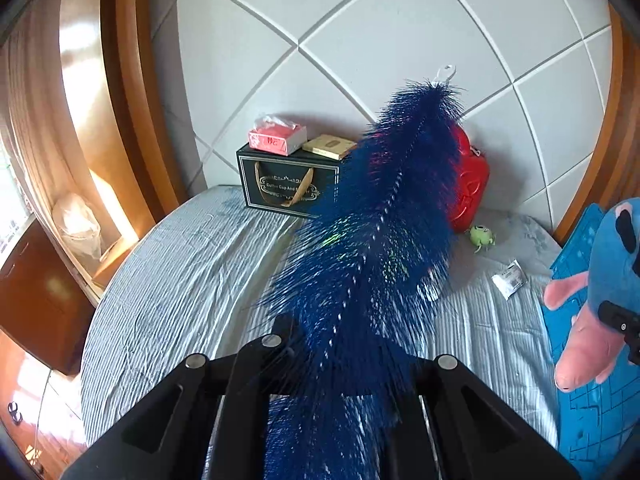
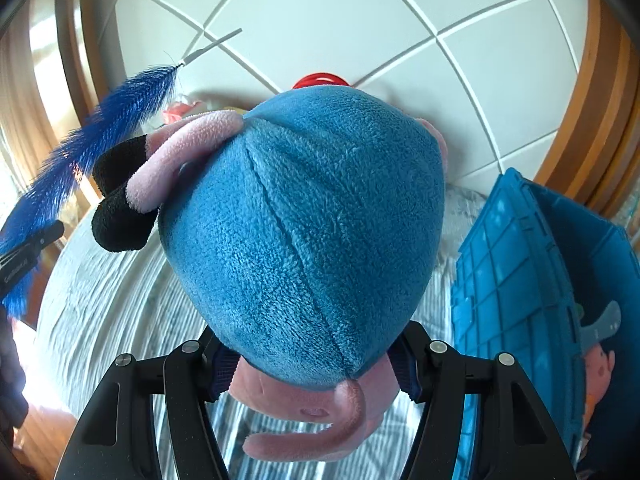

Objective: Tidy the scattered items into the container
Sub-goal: 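Lift and carry the feather duster and plush pig over the blue crate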

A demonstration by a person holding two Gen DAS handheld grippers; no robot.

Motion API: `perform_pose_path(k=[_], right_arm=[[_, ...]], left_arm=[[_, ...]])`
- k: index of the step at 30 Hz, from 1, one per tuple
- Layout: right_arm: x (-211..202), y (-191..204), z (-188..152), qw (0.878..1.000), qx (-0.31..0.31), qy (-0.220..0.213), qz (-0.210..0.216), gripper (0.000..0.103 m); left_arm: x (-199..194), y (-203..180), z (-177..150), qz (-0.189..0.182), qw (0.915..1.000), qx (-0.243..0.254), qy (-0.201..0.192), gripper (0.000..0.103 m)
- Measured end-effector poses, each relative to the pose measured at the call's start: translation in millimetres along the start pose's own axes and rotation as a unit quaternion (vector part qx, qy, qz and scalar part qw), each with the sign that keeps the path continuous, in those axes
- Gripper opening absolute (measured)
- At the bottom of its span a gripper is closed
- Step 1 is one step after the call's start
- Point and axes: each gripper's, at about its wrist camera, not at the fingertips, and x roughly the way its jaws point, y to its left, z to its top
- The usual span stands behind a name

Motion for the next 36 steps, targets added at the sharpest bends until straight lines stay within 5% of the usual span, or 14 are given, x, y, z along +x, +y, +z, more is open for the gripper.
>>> perform_pose_path(k=[24,36], right_arm=[[-101,-85,-35,0.998,-0.005,-0.043,0.055,0.063],[-175,-149,-42,0.993,0.037,-0.101,0.053,0.063]], left_arm=[[-105,-86,-3,-0.006,0.9991,-0.002,-0.041,0.009],[-145,-185,5,-0.055,0.9948,0.055,-0.065,0.009]])
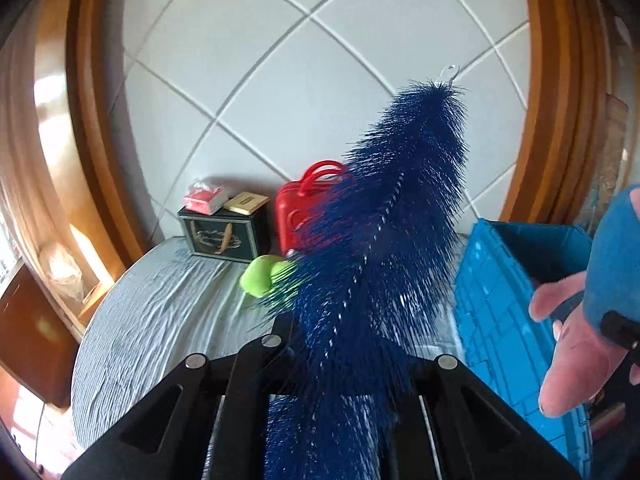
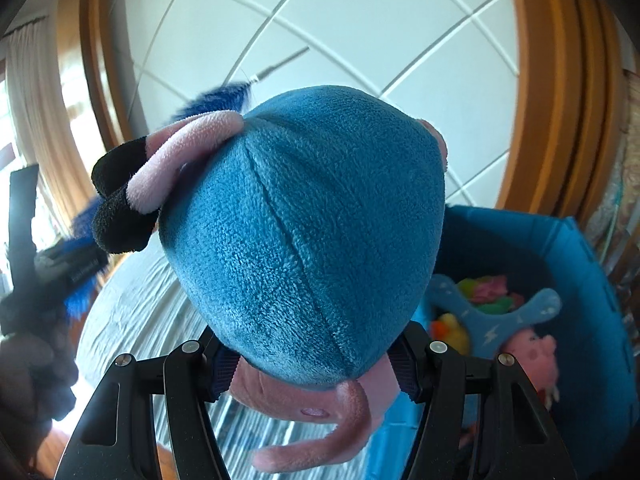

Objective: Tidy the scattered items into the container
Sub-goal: 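Lift and carry the feather duster and plush pig over the blue crate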

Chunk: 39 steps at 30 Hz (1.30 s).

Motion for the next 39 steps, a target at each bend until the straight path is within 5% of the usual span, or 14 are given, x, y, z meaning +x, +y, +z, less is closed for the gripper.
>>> perform_pose_path(k=[17,27,39], right_arm=[[-81,-139,-42,0.991,0.087,-0.008,-0.102,0.064],[-103,-193,-80,0.982,0.127,0.007,-0.140,0.064],[-102,-245,-99,0.977,0.139,0.024,-0.162,0.064]], left_arm=[[2,-202,-2,-0.127,0.9876,0.084,0.037,0.009],[10,-285,-12,-0.151,0.9803,0.109,0.066,0.009],[15,-343,-19,-0.155,0.9776,0.118,0.079,0.009]])
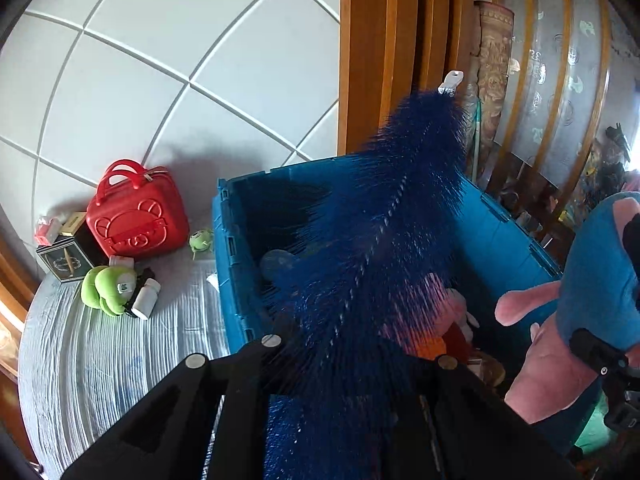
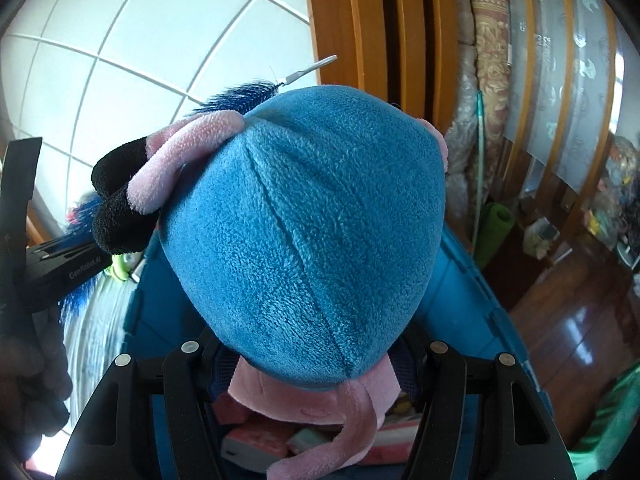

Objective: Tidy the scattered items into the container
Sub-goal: 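Lift and carry the feather duster and plush pig over the blue crate, then open both tools to drop the duster and pig into the crate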

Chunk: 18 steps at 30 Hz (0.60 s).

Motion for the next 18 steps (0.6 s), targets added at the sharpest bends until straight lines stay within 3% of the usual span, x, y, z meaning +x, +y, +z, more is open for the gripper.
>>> perform_pose_path(k=[8,10,11,13,14,15,18], right_arm=[[-1.2,-10.3,-0.1,1.000,0.001,0.006,-0.007,0.064],[-1.0,-11.4,0.4,1.000,0.000,0.006,-0.006,0.067],[-0.4,-11.3,1.0,1.000,-0.004,0.007,-0.003,0.072],[1.9,-8.2,1.1,1.000,-0.011,0.013,0.000,0.083],[1.2,-6.1,0.7,1.000,-0.012,0.012,0.000,0.095],[-0.2,-6.1,1.3,1.000,-0.012,0.006,0.002,0.103],[-2.0,-5.4,4.2,1.000,-0.012,-0.004,0.006,0.103]], left_arm=[[5.7,-8.2,2.9,0.001,1.0000,0.002,0.001,0.010],[7.9,-11.0,5.1,-0.016,0.9998,0.000,0.007,0.014],[9.4,-11.5,5.4,-0.029,0.9995,-0.003,0.011,0.022],[9.8,-12.2,5.2,-0.055,0.9983,-0.017,0.013,0.061],[8.8,-11.2,5.1,-0.062,0.9978,-0.022,0.009,0.092],[7.0,-9.8,5.0,-0.065,0.9976,-0.025,0.002,0.101],[6.6,-6.7,6.1,-0.061,0.9979,-0.024,-0.001,0.101]])
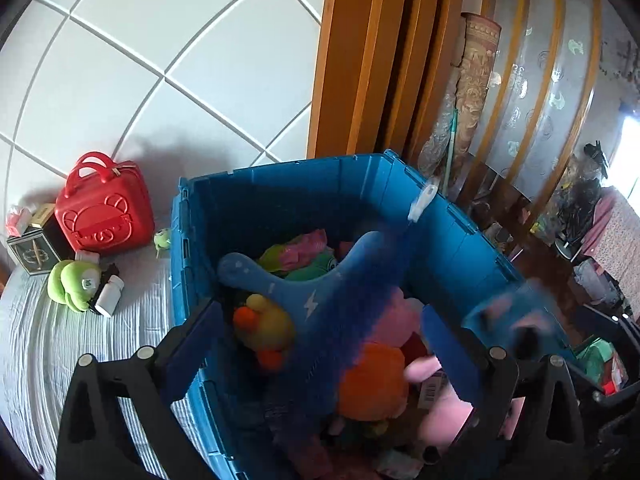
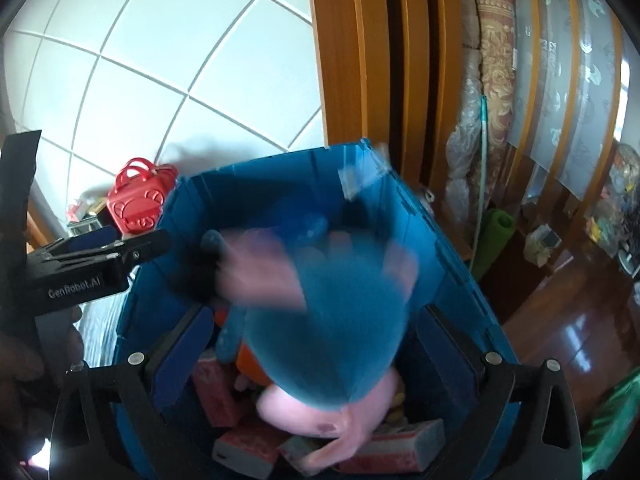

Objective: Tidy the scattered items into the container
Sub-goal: 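Open both tools to drop the duster and pig into the crate, then withdraw both tools from the crate back toward the bed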

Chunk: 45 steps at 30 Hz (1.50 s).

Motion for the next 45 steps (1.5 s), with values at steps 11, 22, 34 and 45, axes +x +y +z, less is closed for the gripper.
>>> perform_pose_path(k=[11,22,34,45], right_arm=[[6,13,2,1.000,0.001,0.008,0.008,0.103],[12,51,10,0.999,-0.020,0.001,0.025,0.103],[33,167,27,0.994,-0.076,-0.010,0.075,0.103],[47,265,24,0.990,-0.103,-0.008,0.097,0.103]], left_arm=[[-6,26,-4,0.015,0.9998,-0.014,0.001,0.101],[-26,91,-14,0.054,0.9973,-0.050,-0.007,0.101],[-75,210,-24,0.101,0.9907,-0.088,-0.023,0.101],[-104,311,-33,0.134,0.9833,-0.121,-0.024,0.101]])
